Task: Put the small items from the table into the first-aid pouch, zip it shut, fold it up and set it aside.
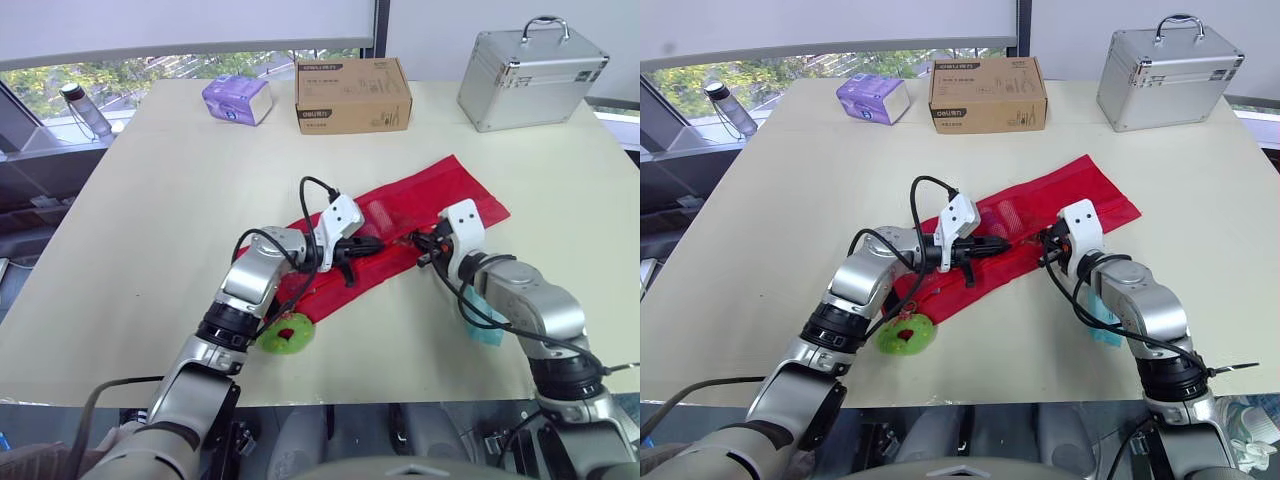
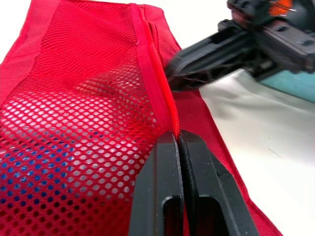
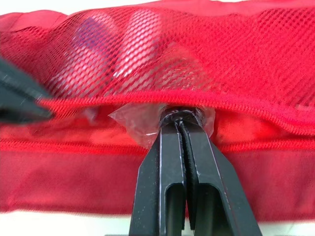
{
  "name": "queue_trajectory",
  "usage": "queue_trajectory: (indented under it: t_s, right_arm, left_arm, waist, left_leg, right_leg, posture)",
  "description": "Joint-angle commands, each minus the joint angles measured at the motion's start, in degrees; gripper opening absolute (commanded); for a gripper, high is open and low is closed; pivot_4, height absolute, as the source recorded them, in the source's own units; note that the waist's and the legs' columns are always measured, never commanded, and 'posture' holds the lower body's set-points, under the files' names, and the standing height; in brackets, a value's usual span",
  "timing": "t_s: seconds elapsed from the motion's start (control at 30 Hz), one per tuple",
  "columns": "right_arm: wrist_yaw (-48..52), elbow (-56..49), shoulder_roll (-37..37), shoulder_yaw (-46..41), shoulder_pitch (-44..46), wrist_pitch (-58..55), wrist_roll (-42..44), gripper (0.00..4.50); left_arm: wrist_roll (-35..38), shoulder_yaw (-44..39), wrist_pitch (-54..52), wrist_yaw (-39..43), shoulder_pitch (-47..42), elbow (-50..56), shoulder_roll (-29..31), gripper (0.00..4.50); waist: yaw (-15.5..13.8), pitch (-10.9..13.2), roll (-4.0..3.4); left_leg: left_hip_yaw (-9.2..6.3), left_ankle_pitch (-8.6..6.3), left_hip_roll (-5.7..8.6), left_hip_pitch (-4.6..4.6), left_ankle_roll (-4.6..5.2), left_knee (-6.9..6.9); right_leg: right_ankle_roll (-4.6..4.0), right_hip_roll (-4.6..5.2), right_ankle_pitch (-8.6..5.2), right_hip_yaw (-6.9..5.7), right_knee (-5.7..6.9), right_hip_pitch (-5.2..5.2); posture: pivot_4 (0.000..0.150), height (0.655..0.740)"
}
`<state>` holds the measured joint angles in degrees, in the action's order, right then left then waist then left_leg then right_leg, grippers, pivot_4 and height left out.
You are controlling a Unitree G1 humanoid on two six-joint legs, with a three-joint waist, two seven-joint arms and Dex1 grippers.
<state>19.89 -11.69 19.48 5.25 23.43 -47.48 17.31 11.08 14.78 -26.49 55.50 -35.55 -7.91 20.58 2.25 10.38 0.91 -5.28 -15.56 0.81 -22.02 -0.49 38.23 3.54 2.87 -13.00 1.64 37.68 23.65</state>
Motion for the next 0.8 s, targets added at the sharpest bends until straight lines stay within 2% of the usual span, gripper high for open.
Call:
queue_trajectory:
  t_s: [0.03, 0.4, 0.57, 0.63, 0.67, 0.7, 0.8]
  right_arm:
    - [1.13, 1.61, -0.51, 0.5, 1.94, 3.45, -1.17, 0.1]
    - [3.89, 10.85, -4.17, 1.54, 5.13, 11.0, -3.35, 0.1]
    - [8.15, 6.32, -0.99, -1.22, 1.88, 12.34, -1.38, 0.1]
    - [12.49, 0.02, 3.34, -4.97, -2.17, 12.28, 1.92, 0.63]
    - [16.25, -4.21, 6.63, -7.91, -5.28, 13.51, 4.23, 0.7]
    - [19.16, -7.78, 9.46, -11.09, -8.03, 13.7, 6.9, 1.43]
    - [27.67, -15.69, 17.71, -20.49, -15.78, 13.64, 14.25, 2.6]
  left_arm:
    - [0.0, 0.71, 1.33, 0.81, 0.12, 2.17, 0.05, 0.0]
    - [-0.39, 0.9, 2.15, 0.96, -0.14, 1.3, 0.0, 0.0]
    - [-0.54, 0.94, 2.58, 1.26, -0.38, 0.76, 0.14, 0.0]
    - [-0.5, 1.08, 3.32, 2.49, -0.7, 0.27, 0.71, 0.0]
    - [-0.31, 1.21, 4.02, 3.91, -0.94, -0.02, 1.25, 0.0]
    - [0.06, 1.34, 4.81, 5.7, -1.2, -0.25, 1.82, 0.0]
    - [1.81, 1.4, 8.18, 13.71, -1.91, -0.83, 4.94, 0.0]
  waist:
    - [0.0, 0.0, 0.0]
    - [0.03, 0.0, 0.0]
    - [-0.08, 0.01, -0.01]
    - [-0.38, 0.02, -0.03]
    - [-1.12, 0.07, -0.12]
    - [-1.11, 0.07, -0.11]
    - [-1.23, 0.09, -0.14]
  left_leg:
    - [0.0, 0.0, 0.0, 0.0, 0.0, 0.0]
    - [0.0, 0.0, 0.0, 0.0, 0.0, -0.01]
    - [0.0, 0.0, 0.0, 0.0, 0.0, -0.01]
    - [-0.03, 0.0, 0.01, -0.03, 0.0, 0.0]
    - [-0.04, 0.0, 0.03, -0.06, 0.0, 0.0]
    - [-0.09, 0.0, 0.09, -0.14, 0.01, 0.01]
    - [0.0, -0.01, 0.09, -0.12, 0.01, 0.04]
  right_leg:
    - [0.0, 0.0, 0.0, 0.0, 0.0, 0.0]
    - [0.0, 0.0, 0.0, 0.0, 0.0, 0.0]
    - [0.0, 0.0, 0.0, 0.0, 0.0, 0.0]
    - [0.0, 0.01, 0.0, -0.02, -0.03, 0.0]
    - [0.0, 0.03, 0.0, -0.03, -0.05, 0.0]
    - [0.02, 0.08, -0.01, -0.09, -0.15, 0.0]
    - [0.03, 0.09, -0.01, -0.03, -0.12, -0.01]
  posture:
    - [0.15, 0.74]
    - [0.15, 0.74]
    - [0.15, 0.74]
    - [0.15, 0.74]
    - [0.15, 0.74]
    - [0.15, 0.74]
    - [0.15, 0.74]
